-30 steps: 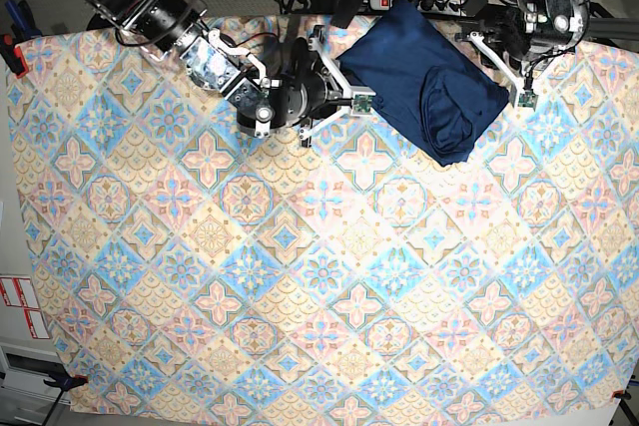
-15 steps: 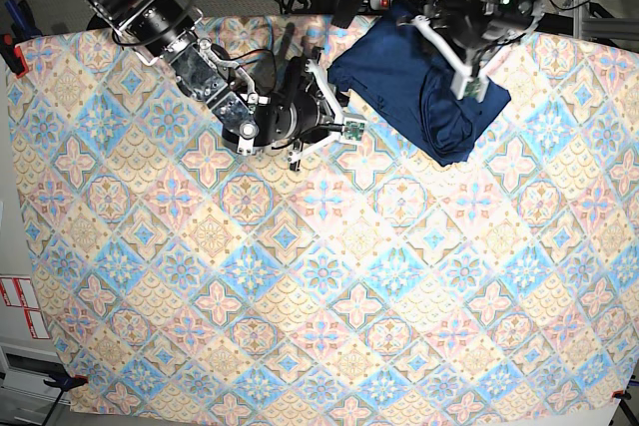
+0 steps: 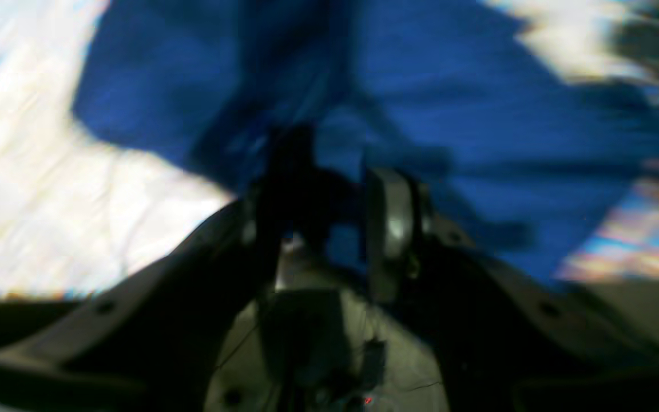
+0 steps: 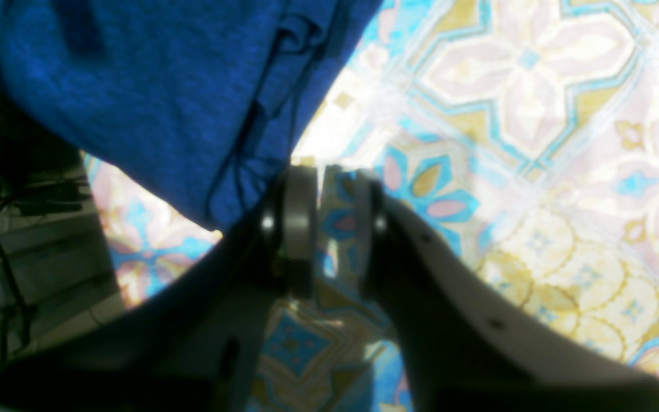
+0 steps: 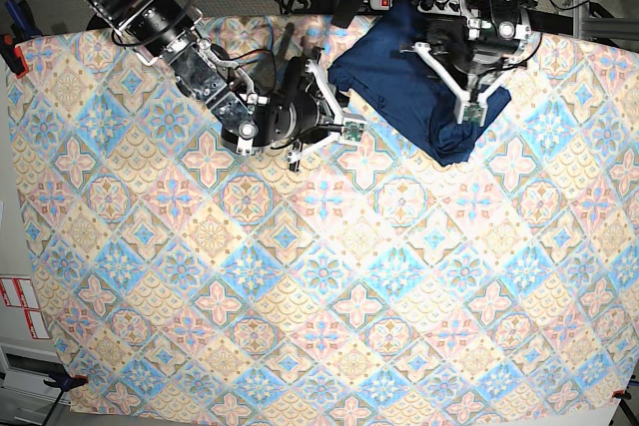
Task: Fold the T-shirt properly
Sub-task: 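Release the bundle and raise the left gripper away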
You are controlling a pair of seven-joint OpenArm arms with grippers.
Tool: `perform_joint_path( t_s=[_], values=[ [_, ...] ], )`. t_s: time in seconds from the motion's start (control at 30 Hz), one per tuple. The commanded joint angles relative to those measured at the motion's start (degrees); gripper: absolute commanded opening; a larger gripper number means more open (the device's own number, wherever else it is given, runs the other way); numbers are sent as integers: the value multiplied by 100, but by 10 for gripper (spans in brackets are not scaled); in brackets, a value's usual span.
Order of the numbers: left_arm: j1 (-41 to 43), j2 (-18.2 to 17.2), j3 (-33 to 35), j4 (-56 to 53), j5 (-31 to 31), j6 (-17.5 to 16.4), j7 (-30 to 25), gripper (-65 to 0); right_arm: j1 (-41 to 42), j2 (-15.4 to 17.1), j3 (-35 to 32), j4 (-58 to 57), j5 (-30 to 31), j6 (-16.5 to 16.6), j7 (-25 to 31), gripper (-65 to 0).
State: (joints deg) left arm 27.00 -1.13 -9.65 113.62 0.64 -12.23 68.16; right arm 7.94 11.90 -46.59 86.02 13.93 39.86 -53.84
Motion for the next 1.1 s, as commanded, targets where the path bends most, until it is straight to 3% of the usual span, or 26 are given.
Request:
perform_joint_path(
  t_s=[0.0, 0.3, 0.5, 0.57, 0.7, 0.9, 1.07],
  values=[
    [-6, -24, -138, 115, 89, 14, -104, -424, 107, -16, 30, 123, 88, 14, 79, -540],
    [12, 3, -1536, 115, 441, 14, -842, -424, 98, 36, 30, 123, 88, 14, 97, -540],
    [12, -32, -2151, 176, 423, -39, -895, -424, 98, 89, 30, 123, 88, 14, 105, -540],
    [100, -15, -2081, 378, 371, -74, -878, -423, 98, 89, 30, 123, 88, 14, 105, -540],
    [662, -41, -1308, 712, -192, -487, -842, -424, 98, 89, 39, 123, 88, 14, 105, -540],
    [1014, -59, -560, 712, -746, -487, -842, -424, 107, 89, 39, 115, 88, 14, 114, -540],
    [733, -85, -138, 695, -781, -478, -851, -424, 107, 89, 39, 80, 88, 14, 114, -540]
  ],
)
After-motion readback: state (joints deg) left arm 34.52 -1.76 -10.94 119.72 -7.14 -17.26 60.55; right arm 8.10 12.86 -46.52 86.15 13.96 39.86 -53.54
